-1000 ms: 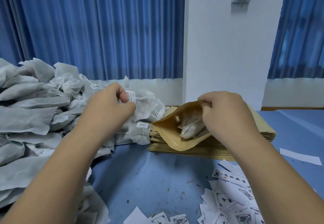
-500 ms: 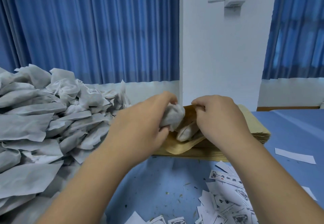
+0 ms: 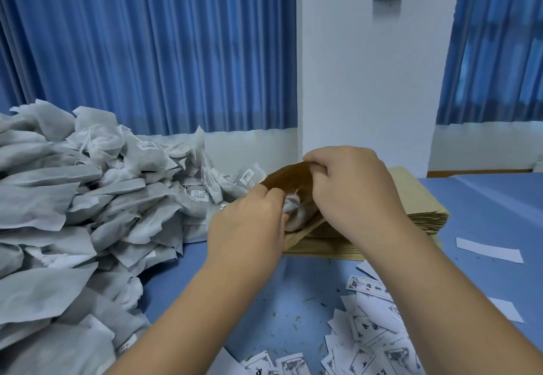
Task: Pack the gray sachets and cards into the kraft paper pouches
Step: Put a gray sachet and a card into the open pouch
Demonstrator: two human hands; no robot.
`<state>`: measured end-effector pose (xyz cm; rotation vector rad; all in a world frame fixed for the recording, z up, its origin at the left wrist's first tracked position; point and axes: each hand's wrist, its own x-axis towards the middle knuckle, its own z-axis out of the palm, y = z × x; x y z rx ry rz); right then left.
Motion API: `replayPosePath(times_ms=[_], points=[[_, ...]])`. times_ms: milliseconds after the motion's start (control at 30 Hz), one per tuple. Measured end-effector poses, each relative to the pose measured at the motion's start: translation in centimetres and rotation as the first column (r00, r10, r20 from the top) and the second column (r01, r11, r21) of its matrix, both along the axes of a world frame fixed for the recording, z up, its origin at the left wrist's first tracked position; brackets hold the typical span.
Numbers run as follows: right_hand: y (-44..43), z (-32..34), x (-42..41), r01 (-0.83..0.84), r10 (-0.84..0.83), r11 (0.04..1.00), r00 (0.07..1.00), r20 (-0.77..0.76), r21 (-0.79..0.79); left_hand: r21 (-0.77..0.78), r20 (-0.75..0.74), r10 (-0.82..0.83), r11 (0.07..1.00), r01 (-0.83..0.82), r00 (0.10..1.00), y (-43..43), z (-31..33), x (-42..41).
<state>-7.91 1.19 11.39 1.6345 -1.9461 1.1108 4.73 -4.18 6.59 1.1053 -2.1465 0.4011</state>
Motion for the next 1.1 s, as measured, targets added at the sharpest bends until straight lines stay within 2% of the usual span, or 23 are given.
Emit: replayPosePath(times_ms=[100,167,233,333,433,500,533,633,700,733,800,900,1000,1100], points=[[0.0,0.0,0.4,-0.049,0.049,0.998,0.999,0.009,-0.036,-0.026,0.029,0.079,0.997,-0.078,0.996,0.2,0.0,0.2],[0.0,0.1,0.7,-0.075,0.076,0.995,0.997,0.016,-0.07,0.019,0.048,0.091,0.996,-0.092,0.995,-0.4,-0.3,0.4],[0.1,0.0,1.0,-0.097,0.1,0.989,0.995,0.013,-0.111,0.092,0.017,0.004,0.996,-0.006,1.0,-0.8,-0.2,0.4],[-0.1,-0.2,0.9,-0.08,0.078,0.992,0.997,-0.023,-0.101,0.254,-0.112,-0.239,0.932,0.26,0.965,-1.1,0.1,0.3],[-0.6,-0.7,0.2,-0.047,0.043,0.996,0.998,-0.054,-0.077,0.297,-0.119,-0.321,0.892,0.342,0.94,-0.7,0.6,0.4],[-0.9,-1.1,-0.3,-0.042,0.036,0.996,0.996,-0.082,-0.076,0.208,-0.093,-0.288,0.931,0.301,0.953,-0.5,0.9,0.6],[-1.0,-1.3,-0.5,-0.042,0.034,0.996,0.994,-0.101,-0.077,0.107,-0.13,-0.284,0.948,0.299,0.95,-0.3,1.1,0.7],[-1.3,-1.8,-1.1,-0.04,0.026,0.994,0.99,-0.137,-0.101,-0.23,-0.239,-0.348,0.927,0.295,0.907,0.3,1.7,1.1],[-1.5,-1.9,-1.5,-0.054,0.036,0.991,0.988,-0.149,-0.123,-0.321,-0.269,-0.281,0.928,0.189,0.921,0.1,1.9,1.2],[-1.6,-1.9,-1.7,-0.066,0.045,0.989,0.987,-0.153,-0.131,-0.267,-0.285,-0.218,0.953,0.141,0.934,-0.2,1.9,1.3],[-1.6,-1.9,-2.2,-0.107,0.088,0.985,0.986,-0.141,-0.139,-0.035,-0.306,-0.115,0.993,0.11,0.945,-1.0,1.7,1.5],[-1.3,-1.5,-3.1,-0.194,0.191,0.974,0.981,-0.034,-0.116,0.236,-0.409,-0.194,0.922,0.309,0.892,-2.5,1.0,1.7],[-0.8,-1.1,-4.0,-0.223,0.225,0.974,0.971,0.081,-0.03,0.273,-0.374,-0.29,0.873,0.403,0.881,-3.0,0.2,1.3],[-0.3,-0.9,-4.5,-0.196,0.191,0.98,0.977,0.091,0.048,0.277,-0.445,-0.254,0.873,0.402,0.859,-2.8,-0.5,1.0]])
